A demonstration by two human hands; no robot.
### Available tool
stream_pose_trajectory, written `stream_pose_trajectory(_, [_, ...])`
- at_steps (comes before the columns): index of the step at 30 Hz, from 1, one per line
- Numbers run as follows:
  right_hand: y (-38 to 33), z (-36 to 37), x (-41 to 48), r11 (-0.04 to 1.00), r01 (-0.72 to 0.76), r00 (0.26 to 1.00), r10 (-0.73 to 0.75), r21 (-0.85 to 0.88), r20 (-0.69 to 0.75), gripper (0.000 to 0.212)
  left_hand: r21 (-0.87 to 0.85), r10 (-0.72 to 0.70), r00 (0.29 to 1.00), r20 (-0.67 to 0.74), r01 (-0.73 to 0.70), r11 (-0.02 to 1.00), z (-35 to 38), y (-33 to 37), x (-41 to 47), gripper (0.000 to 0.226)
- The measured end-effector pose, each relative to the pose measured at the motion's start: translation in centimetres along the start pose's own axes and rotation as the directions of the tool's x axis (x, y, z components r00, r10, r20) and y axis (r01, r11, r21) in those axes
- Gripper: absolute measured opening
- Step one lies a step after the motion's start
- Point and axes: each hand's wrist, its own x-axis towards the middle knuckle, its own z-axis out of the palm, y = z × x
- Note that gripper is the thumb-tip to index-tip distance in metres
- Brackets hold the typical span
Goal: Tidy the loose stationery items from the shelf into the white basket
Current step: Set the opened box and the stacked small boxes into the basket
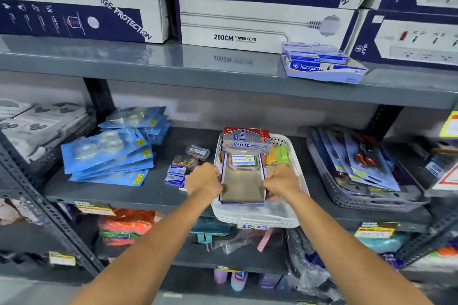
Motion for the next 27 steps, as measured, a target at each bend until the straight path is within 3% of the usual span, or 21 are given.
stream_pose_trajectory(4, [0.8,1.8,1.1,0.997,-0.052,0.997,0.055,-0.048,0.059,0.018,0.206,-0.022,0.999,0.031,0.015,0.978,1.7,-0.5,0.6,0.039])
stream_pose_trajectory(8, [1.1,3.2,1.2,0.993,-0.064,0.991,0.075,-0.103,0.107,0.039,0.381,0.009,0.999,0.033,-0.021,0.924,2.9,-0.9,1.0,0.03])
stream_pose_trajectory(11, [1.3,3.5,1.0,0.989,-0.069,0.986,0.088,-0.13,0.141,0.036,0.486,0.052,0.998,0.032,-0.061,0.872,3.0,-0.6,1.0,0.032])
stream_pose_trajectory(27, [3.6,5.9,3.7,0.983,0.009,0.997,0.005,-0.182,0.074,0.031,0.627,0.092,0.996,0.017,-0.082,0.775,3.3,0.2,1.0,0.036])
